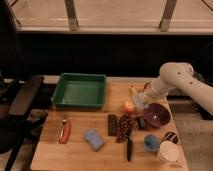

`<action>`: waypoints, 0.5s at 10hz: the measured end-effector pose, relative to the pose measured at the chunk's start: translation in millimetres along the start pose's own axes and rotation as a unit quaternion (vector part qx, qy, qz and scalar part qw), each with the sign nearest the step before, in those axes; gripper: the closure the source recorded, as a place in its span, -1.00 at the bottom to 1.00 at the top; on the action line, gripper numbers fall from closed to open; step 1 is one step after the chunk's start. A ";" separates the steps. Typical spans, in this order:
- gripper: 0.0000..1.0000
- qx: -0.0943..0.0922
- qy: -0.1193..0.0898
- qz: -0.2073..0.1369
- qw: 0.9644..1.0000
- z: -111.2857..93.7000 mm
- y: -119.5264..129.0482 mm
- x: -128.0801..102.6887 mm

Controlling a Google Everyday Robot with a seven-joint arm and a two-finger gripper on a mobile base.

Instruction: Place towel in purple bowl

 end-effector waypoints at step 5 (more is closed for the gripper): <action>0.47 0.060 0.020 0.112 0.992 4.9 -71.5 38.6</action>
